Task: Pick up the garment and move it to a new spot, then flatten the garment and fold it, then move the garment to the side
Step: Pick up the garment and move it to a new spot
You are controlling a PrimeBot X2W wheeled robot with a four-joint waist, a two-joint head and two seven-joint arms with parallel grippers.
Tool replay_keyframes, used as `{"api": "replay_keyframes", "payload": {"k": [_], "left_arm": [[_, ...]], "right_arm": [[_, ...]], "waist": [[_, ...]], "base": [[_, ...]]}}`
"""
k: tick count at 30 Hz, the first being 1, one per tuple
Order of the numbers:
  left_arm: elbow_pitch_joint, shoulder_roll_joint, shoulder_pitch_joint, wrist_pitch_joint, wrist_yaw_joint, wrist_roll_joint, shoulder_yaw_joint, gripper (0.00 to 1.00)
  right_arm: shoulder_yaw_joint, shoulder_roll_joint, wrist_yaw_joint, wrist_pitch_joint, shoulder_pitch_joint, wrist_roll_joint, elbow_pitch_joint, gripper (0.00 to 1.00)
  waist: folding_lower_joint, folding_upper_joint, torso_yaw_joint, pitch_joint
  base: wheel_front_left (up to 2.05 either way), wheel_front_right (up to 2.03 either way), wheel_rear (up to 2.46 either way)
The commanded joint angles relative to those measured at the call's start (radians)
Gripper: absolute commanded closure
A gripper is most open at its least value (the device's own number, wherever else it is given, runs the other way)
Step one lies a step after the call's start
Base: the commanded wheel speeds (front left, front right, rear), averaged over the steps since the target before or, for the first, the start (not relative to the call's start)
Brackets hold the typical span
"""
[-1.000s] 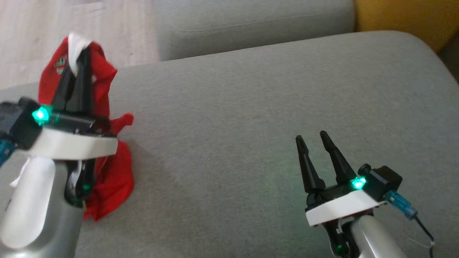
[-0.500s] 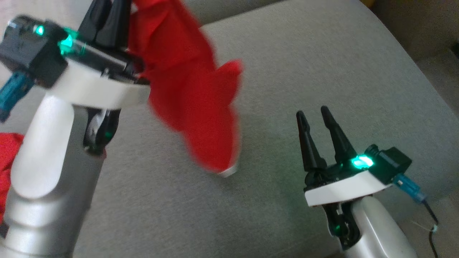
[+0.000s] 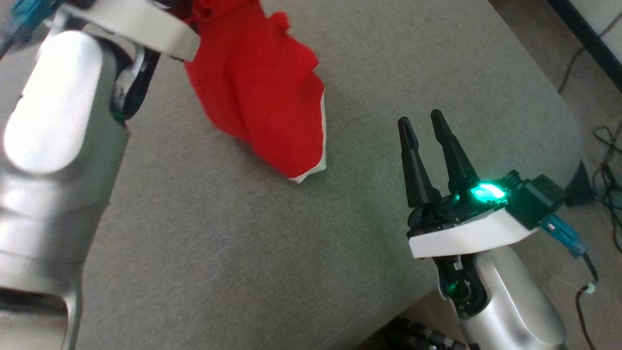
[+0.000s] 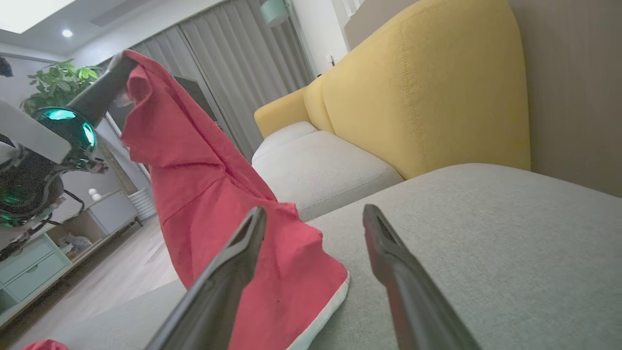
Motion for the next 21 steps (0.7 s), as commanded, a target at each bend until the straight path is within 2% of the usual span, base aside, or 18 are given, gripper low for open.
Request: {"api": "replay_keyframes", "payload": {"k": [1, 2, 3, 9, 12, 18, 21], "left_arm": [[-0.004, 0.017, -0.056, -0.004, -0.004, 0.002, 0.013, 1.0], [0.023, 0.011, -0.067, -0.01, -0.004, 0.002, -0.002, 0.31], [0.05, 0.004, -0.076, -0.018, -0.005, -0.002, -0.013, 0.0], [0.185, -0.004, -0.092, -0.099, -0.005, -0.001, -0.032, 0.0], [0.233, 0.012, -0.064, -0.153, 0.0, -0.012, -0.016, 0.0], [0.219, 0.04, 0.063, -0.205, 0.015, -0.043, 0.017, 0.0], [0.151, 0.051, 0.207, -0.22, 0.036, -0.06, 0.036, 0.0]], "right_arm": [[0.023, -0.003, -0.001, -0.009, -0.03, 0.008, -0.039, 0.0], [0.023, -0.003, -0.001, -0.009, -0.031, 0.011, -0.043, 0.0], [0.022, -0.003, -0.001, -0.009, -0.032, 0.012, -0.045, 0.0], [0.013, -0.003, -0.001, -0.009, -0.04, -0.001, -0.039, 0.0], [-0.009, -0.003, -0.001, -0.009, -0.034, -0.035, -0.027, 0.0], [-0.049, -0.003, -0.001, -0.009, -0.012, -0.099, 0.007, 0.0], [-0.078, -0.003, -0.001, -0.009, 0.005, -0.142, 0.037, 0.0]], "waist": [[-0.0003, 0.0, -0.034, 0.039], [-0.0003, 0.0, -0.035, 0.044], [-0.0003, 0.0, -0.034, 0.047], [-0.0003, 0.0, 0.019, 0.036], [-0.0003, 0.0, 0.088, 0.007], [-0.0003, 0.0, 0.212, -0.054], [-0.0003, 0.0, 0.291, -0.093]], "base": [[0.0, 0.0, 0.0], [0.0, 0.0, 0.0], [0.0, 0.0, 0.0], [0.0, 0.0, 0.0], [0.0, 0.0, 0.0], [0.0, 0.0, 0.0], [0.0, 0.0, 0.0]]}}
